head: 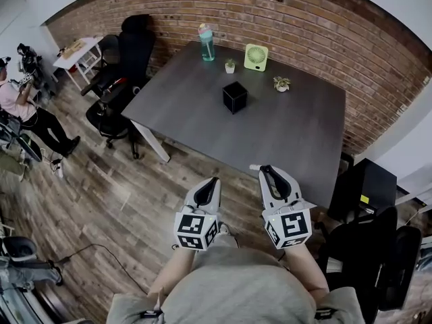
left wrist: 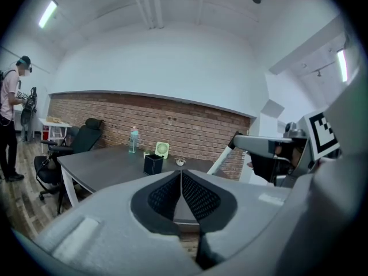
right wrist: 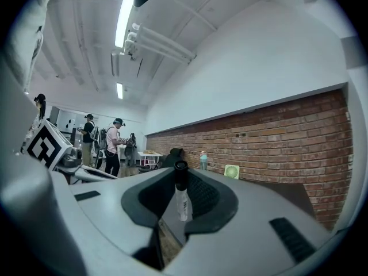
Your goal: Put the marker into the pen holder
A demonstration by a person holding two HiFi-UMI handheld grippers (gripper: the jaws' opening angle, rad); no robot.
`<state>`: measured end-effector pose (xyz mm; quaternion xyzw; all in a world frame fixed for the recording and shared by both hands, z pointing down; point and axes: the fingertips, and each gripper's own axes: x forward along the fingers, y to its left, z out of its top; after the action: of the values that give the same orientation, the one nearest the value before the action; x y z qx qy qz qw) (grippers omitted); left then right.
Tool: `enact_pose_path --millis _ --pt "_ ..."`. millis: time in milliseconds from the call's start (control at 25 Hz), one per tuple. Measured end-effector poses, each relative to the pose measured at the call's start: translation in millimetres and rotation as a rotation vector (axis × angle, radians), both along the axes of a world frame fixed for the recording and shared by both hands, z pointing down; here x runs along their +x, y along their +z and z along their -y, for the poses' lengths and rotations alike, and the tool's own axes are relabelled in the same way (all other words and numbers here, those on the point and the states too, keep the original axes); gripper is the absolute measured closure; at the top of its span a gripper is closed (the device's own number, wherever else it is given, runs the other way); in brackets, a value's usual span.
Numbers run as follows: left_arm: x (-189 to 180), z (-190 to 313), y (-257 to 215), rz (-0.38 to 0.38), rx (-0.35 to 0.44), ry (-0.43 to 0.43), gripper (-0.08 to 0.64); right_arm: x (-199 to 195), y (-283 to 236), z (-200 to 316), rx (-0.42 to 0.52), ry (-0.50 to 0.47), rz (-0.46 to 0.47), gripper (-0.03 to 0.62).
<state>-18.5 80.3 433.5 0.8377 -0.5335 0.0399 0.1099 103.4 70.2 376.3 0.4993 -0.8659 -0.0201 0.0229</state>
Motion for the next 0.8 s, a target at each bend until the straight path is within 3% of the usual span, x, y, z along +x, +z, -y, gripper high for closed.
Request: enact_pose_path --millis 800 --pt "-47 108 3 -0.016 0.002 0.049 0.538 -52 1 105 0.000 0.036 -0.023 0.526"
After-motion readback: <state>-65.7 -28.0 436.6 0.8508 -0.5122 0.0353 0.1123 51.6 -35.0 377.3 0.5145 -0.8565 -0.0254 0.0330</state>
